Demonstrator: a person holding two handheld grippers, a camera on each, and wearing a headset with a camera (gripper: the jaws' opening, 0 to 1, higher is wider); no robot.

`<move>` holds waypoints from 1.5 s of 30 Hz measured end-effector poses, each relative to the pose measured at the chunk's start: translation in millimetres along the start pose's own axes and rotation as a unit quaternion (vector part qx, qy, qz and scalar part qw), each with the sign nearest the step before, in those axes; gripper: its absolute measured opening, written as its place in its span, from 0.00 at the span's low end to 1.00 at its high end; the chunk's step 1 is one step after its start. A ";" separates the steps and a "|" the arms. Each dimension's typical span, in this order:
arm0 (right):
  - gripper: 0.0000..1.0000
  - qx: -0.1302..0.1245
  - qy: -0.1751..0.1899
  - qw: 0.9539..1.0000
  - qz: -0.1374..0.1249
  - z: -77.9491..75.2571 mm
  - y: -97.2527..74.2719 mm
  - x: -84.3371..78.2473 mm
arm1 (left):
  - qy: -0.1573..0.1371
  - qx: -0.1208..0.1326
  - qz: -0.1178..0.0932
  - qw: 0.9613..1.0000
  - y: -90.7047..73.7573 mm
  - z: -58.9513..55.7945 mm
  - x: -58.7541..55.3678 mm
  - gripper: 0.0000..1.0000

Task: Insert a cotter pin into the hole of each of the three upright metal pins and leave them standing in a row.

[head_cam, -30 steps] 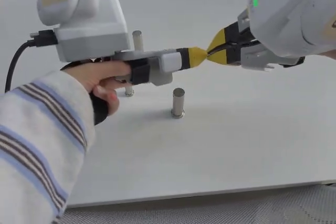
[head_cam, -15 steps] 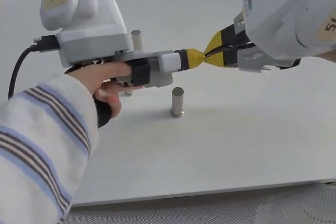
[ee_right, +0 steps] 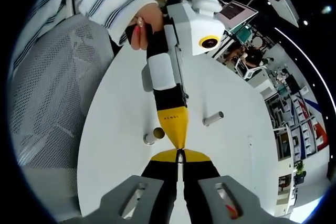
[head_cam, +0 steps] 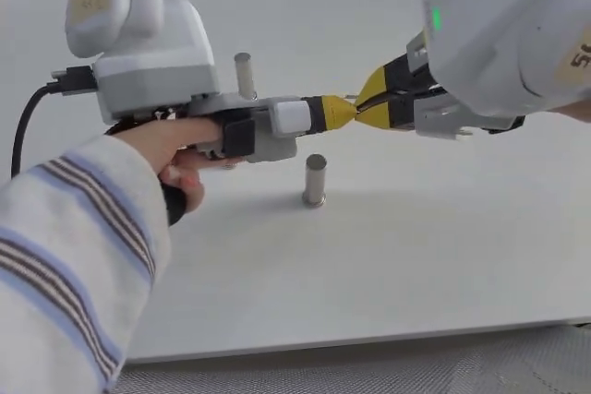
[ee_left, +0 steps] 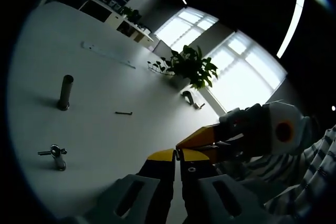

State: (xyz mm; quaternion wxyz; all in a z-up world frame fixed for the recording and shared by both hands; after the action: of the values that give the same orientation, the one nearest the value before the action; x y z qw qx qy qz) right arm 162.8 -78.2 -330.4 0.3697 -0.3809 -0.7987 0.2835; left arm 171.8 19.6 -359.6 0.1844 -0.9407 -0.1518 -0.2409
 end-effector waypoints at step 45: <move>0.16 0.037 0.122 0.991 -0.051 20.1 5.3 -20.9 | 0.168 -0.004 0.049 0.985 -11.2 -12.9 -15.6 0.00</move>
State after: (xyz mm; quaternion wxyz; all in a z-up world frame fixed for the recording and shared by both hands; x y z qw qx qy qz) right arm 157.9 -95.8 -353.5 0.4922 -0.3575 -0.7551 0.2445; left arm 149.4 21.0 -354.0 0.2149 -0.8940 -0.0711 -0.3868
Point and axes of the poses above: the centre of the closed fingertips' face, and the gripper's own axes: y roughly forward along the fingers, z roughly to its left, x roughly out of its top, the point moved 7 cm from there along -y, roughly backward along the fingers, and after that the axes turned 10 degrees about -y, right-handed, at the moved point
